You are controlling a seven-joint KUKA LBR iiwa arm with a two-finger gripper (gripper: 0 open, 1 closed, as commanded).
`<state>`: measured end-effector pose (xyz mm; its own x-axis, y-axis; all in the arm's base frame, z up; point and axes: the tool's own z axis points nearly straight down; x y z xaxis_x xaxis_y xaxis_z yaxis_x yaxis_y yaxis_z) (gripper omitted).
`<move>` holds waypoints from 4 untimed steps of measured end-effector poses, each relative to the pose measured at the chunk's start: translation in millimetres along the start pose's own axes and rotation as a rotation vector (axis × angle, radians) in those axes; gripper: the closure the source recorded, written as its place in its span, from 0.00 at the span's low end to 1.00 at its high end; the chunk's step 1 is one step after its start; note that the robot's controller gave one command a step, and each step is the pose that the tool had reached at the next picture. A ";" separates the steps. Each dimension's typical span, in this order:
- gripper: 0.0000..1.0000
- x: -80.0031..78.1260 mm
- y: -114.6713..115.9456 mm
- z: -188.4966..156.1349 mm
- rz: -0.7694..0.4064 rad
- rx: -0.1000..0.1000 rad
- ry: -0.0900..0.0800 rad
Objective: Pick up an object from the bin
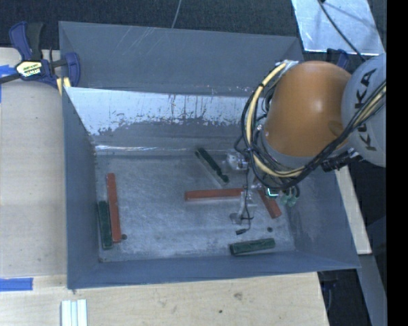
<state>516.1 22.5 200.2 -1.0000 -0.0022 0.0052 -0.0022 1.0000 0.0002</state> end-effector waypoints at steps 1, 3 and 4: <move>0.00 -19.2 -2.4 29.5 0.031 0.000 -0.019; 0.00 -59.7 -6.4 83.4 0.037 0.001 -0.005; 0.00 -58.7 -7.4 101.6 0.086 0.000 -0.010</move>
Offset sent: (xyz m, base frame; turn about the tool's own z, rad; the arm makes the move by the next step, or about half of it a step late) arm 0.0520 -0.0084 -0.1302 0.1066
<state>574.2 15.3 98.2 -0.9965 0.0836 -0.0043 0.0836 0.9965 0.0006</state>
